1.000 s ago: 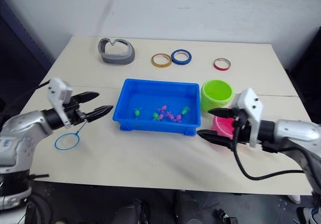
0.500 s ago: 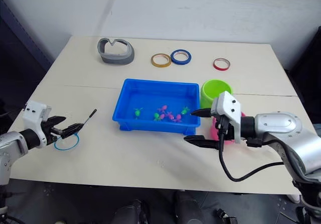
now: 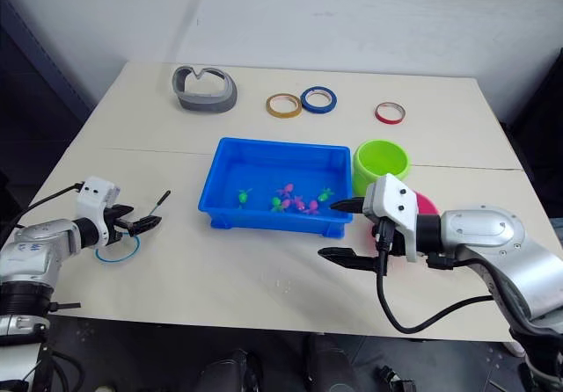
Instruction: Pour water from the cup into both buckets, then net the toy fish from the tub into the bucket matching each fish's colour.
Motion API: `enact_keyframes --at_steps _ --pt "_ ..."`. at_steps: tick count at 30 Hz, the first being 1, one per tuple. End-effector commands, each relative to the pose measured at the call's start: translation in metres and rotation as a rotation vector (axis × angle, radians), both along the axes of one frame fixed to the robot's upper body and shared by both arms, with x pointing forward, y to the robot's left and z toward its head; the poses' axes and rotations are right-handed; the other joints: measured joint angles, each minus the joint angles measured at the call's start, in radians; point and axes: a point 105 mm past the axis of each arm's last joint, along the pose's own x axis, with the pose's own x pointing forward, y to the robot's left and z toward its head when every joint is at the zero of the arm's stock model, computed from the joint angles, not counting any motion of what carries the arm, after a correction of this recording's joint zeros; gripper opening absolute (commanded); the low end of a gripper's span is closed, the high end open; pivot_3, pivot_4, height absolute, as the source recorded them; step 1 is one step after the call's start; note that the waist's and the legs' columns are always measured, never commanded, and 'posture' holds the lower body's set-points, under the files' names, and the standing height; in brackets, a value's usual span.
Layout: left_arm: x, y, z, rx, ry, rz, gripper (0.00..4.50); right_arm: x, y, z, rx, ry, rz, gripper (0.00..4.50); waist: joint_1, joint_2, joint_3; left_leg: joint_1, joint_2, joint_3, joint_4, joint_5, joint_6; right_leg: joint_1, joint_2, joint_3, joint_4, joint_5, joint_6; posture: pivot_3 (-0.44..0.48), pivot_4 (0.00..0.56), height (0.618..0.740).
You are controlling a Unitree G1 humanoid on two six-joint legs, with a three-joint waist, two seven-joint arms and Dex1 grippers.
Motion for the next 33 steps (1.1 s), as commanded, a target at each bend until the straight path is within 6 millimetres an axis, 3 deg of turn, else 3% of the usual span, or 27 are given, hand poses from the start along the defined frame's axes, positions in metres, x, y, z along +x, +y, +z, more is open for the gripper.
enact_keyframes --at_steps 1,13,14,19,23,33 --pt "0.004 0.000 -0.003 0.031 0.000 -0.008 4.50 -0.003 0.002 0.013 0.015 -0.075 0.001 4.30 -0.001 0.000 0.000 0.000 0.000 0.000 0.000 0.000 0.000 0.000 0.000 0.000 0.000 0.000 0.000 0.000 0.150 0.738" --pt "0.002 0.000 -0.028 0.026 0.084 0.008 4.50 -0.001 0.000 0.015 0.025 -0.094 -0.039 4.30 0.011 0.000 -0.001 0.002 0.000 0.001 0.002 0.000 0.000 0.000 0.000 0.001 0.005 0.000 0.000 0.000 0.150 0.738" --pt "0.002 0.001 -0.028 0.030 0.083 0.013 3.97 0.000 0.000 0.016 0.028 -0.094 -0.041 4.50 0.011 -0.001 -0.001 0.002 0.000 0.001 0.002 0.000 -0.001 0.000 0.000 0.001 0.005 0.000 0.000 0.000 0.150 0.738" --pt "0.003 0.002 -0.028 0.035 0.082 0.007 2.00 0.000 0.000 0.016 0.030 -0.099 -0.046 4.50 0.015 -0.001 -0.001 0.002 0.000 0.001 0.002 0.000 -0.001 0.000 0.000 0.001 0.005 0.000 0.000 0.000 0.150 0.738" --pt "0.002 0.003 -0.028 0.037 0.084 0.007 0.12 0.001 0.000 0.016 0.030 -0.104 -0.051 4.50 0.017 -0.001 -0.001 0.002 0.000 0.001 0.002 0.000 0.000 0.000 0.000 0.001 0.005 0.000 0.000 0.000 0.150 0.738" --pt "-0.003 0.008 -0.032 0.045 0.095 0.018 0.05 0.002 -0.001 0.014 0.025 -0.100 -0.055 4.50 0.016 -0.001 -0.001 0.002 0.000 0.001 0.002 0.000 0.000 0.000 0.000 0.001 0.005 0.000 0.000 0.000 0.150 0.738"
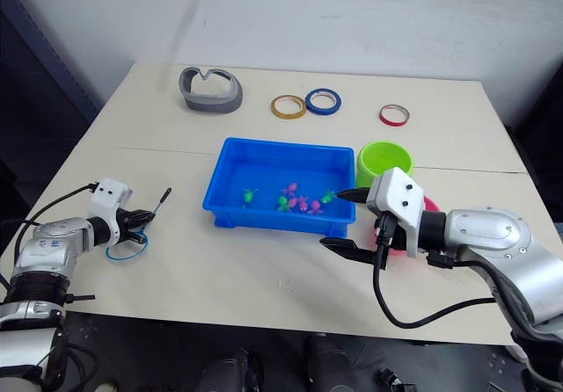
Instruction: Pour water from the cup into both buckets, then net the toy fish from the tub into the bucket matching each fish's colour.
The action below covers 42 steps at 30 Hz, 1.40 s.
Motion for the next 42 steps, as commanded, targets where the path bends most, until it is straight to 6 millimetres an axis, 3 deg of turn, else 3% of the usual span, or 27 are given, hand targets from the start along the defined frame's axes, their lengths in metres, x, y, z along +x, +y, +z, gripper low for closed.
enact_keyframes --at_steps 1,9,15,21,25,30,36,42 --pt "-0.011 0.006 -0.017 0.001 0.068 0.013 0.05 -0.003 0.002 0.006 0.005 -0.040 0.012 4.50 -0.001 0.000 0.000 0.000 0.000 0.000 0.000 0.000 0.000 0.000 0.000 0.000 0.000 0.000 0.000 0.000 0.150 0.738" --pt "-0.010 0.003 -0.007 0.017 0.030 -0.022 0.05 -0.001 0.002 0.005 0.003 -0.047 0.012 4.50 -0.003 0.000 0.000 0.000 0.000 0.000 0.000 0.000 0.000 0.000 0.000 0.000 0.000 0.000 0.000 0.000 0.150 0.738" --pt "-0.014 0.007 0.033 0.073 -0.042 -0.117 0.05 0.001 0.000 0.005 0.000 -0.054 0.011 4.50 -0.005 -0.001 0.000 0.000 0.000 0.000 0.000 0.000 0.000 -0.001 0.000 0.000 0.000 0.000 0.000 0.000 0.150 0.738" --pt "-0.012 -0.009 0.094 0.125 -0.136 -0.280 0.05 0.005 -0.004 0.008 0.008 -0.058 0.005 4.50 -0.001 -0.003 -0.001 -0.001 0.000 0.000 0.000 0.000 0.000 0.000 0.000 0.000 0.000 0.000 0.000 0.000 0.150 0.738" --pt "-0.016 -0.040 0.129 0.109 -0.177 -0.458 0.05 0.008 -0.007 0.010 0.009 -0.059 -0.005 4.50 -0.001 -0.003 -0.001 -0.001 0.000 0.000 0.000 0.000 0.000 -0.001 0.000 0.000 -0.001 0.000 -0.001 0.000 0.150 0.738" --pt "-0.021 -0.105 0.160 0.063 -0.211 -0.749 0.05 0.014 -0.012 0.019 0.031 -0.054 -0.042 4.50 0.000 -0.003 -0.001 -0.002 0.000 0.000 0.001 0.000 0.000 -0.001 0.001 0.000 0.000 0.000 0.000 0.000 0.150 0.738" --pt "-0.027 -0.169 0.169 0.032 -0.237 -1.027 0.05 0.016 -0.017 0.028 0.097 0.015 -0.103 4.50 -0.004 -0.003 -0.001 -0.002 0.000 0.001 0.001 0.000 0.000 -0.001 0.002 0.001 0.001 0.000 0.000 0.000 0.150 0.738" --pt "-0.035 -0.212 0.165 0.011 -0.224 -1.246 0.05 0.015 -0.022 0.031 0.131 0.089 -0.169 4.50 -0.003 -0.002 -0.001 -0.002 0.000 0.001 0.003 0.000 -0.001 -0.002 0.002 0.002 0.003 0.000 -0.001 0.000 0.150 0.738"
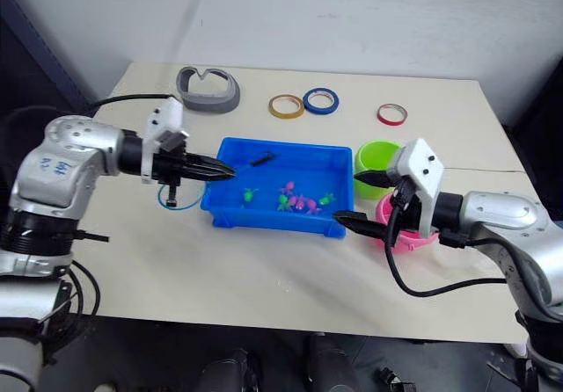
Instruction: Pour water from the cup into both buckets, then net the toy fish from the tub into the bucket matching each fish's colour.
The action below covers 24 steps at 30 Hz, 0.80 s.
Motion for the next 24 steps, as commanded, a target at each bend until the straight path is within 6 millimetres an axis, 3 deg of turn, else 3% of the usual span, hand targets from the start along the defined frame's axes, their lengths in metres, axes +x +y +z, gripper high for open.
enact_keyframes --at_steps 1,11,19,24 --pt "-0.006 -0.019 0.008 0.007 -0.033 -0.119 0.05 -0.005 -0.001 0.014 0.016 -0.013 -0.012 4.50 0.001 0.000 0.000 0.000 0.000 0.000 0.000 0.000 0.000 0.000 0.000 0.000 0.000 0.000 0.000 0.000 0.150 0.738" --pt "-0.007 -0.064 -0.008 0.080 -0.051 -0.363 0.05 -0.006 0.007 0.015 -0.018 0.009 0.030 4.50 0.002 0.000 0.000 0.000 0.000 0.000 0.001 0.000 0.000 0.000 0.000 0.000 0.000 0.000 0.000 0.000 0.150 0.738" --pt "-0.006 -0.085 -0.016 0.098 -0.061 -0.441 0.05 -0.008 0.019 0.010 -0.016 0.035 0.080 4.50 0.003 0.000 0.000 -0.001 0.000 0.000 0.002 0.000 0.000 -0.001 0.000 0.001 0.000 0.000 0.000 0.000 0.150 0.738" --pt "-0.003 -0.095 -0.011 0.087 -0.078 -0.459 0.05 -0.009 0.024 0.006 -0.017 0.051 0.102 4.50 0.002 0.000 0.000 -0.002 0.000 0.000 0.002 0.000 0.001 -0.001 0.000 0.000 0.000 0.000 0.000 0.000 0.150 0.738"
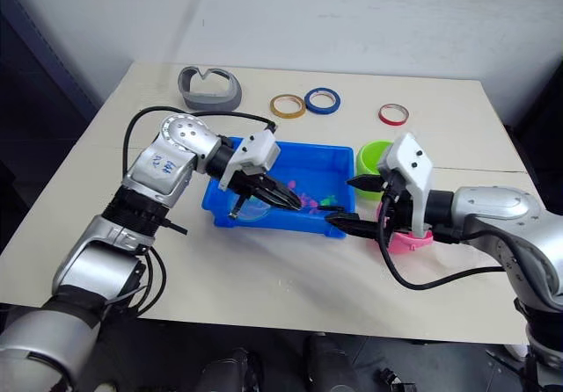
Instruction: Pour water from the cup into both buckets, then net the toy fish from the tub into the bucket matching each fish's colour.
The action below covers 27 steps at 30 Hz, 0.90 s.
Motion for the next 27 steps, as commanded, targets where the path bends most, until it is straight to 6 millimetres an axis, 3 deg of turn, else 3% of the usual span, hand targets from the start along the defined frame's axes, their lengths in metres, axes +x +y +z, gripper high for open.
enact_keyframes --at_steps 1,13,16,23,27 --pt "-0.0006 -0.0074 0.0142 -0.013 -0.055 -0.035 0.05 -0.0062 0.0094 0.0080 0.007 -0.036 0.049 4.50 0.000 0.000 0.000 0.000 0.000 0.000 0.000 0.000 0.000 0.000 0.000 0.000 0.000 0.000 0.000 0.000 0.150 0.738" --pt "-0.0017 -0.0108 0.0160 -0.018 -0.052 -0.041 0.05 -0.0062 0.0164 0.0060 0.008 -0.027 0.071 4.50 -0.001 0.000 0.000 0.000 0.000 0.000 0.000 0.000 0.000 0.000 0.000 0.000 0.000 0.000 0.000 0.000 0.150 0.738" --pt "-0.0017 -0.0095 0.0167 -0.017 -0.052 -0.038 0.00 -0.0056 0.0151 0.0049 0.002 -0.025 0.066 3.64 -0.001 0.000 0.000 0.000 0.000 0.000 0.000 0.000 0.000 0.000 0.000 0.000 0.000 0.000 0.000 0.000 0.150 0.738" --pt "0.0000 -0.0072 0.0192 -0.016 -0.051 -0.024 0.00 -0.0050 0.0131 0.0038 -0.008 -0.022 0.062 0.03 -0.001 0.000 0.000 0.000 0.000 0.000 0.000 0.000 0.000 0.000 0.000 0.000 0.000 0.000 0.000 0.000 0.150 0.738" --pt "0.0002 -0.0076 0.0208 -0.019 -0.051 -0.022 0.00 -0.0053 0.0136 0.0041 -0.007 -0.023 0.068 0.03 -0.001 0.000 0.000 0.000 0.000 0.000 0.000 0.000 0.000 0.000 0.000 0.000 0.000 0.000 0.000 0.000 0.150 0.738"
